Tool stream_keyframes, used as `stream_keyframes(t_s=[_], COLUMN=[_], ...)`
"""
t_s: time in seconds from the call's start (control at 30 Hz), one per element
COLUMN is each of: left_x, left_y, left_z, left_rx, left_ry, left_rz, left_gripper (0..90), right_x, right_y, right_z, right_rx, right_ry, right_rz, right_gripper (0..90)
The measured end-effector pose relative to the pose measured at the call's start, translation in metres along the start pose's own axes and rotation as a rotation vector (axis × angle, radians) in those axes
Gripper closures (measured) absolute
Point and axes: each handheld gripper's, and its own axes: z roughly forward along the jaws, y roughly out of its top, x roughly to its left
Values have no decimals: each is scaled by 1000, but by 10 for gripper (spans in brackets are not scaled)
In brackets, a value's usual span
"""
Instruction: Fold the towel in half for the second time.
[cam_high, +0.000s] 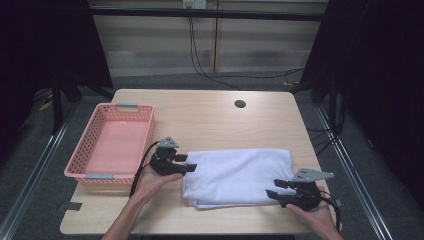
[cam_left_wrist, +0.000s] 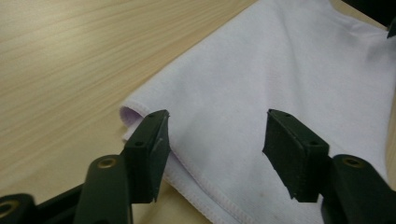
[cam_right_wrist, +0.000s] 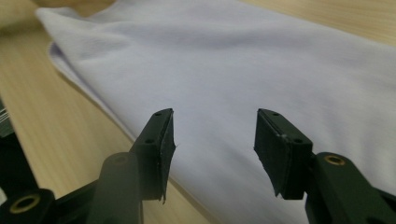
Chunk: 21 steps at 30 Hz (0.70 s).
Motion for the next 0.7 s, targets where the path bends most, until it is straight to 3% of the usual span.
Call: stream_keyframes(t_s=[0.1,0.13,0.23,0.37,0.47,0.53,0.7], left_x=[4,4,1,2,5,6,7], left_y=[3,2,1,-3,-6,-6,-6], left_z=[5,6,3,3,4,4,2], left_rx=[5,-1,-14,-5,8,-11,-10], left_ry=[26,25,20,31,40,28,29], left_rz=[-13,-25,-28,-36,-44,-51,-49], left_gripper=[404,393,360,327,314,294,283], right_x=[17,25,50,70,85,95,108], right_y=[14,22,41,56,65,70,81], right_z=[20,30,56,91,114,127,151], right_rx=[-1,-6,1,35,59,74,114], right_ry=[77,125,221,334,371,409,397], right_rz=[1,5,-45,-70,-95,-116,-164], right_gripper=[448,464,477,501,522,511,430])
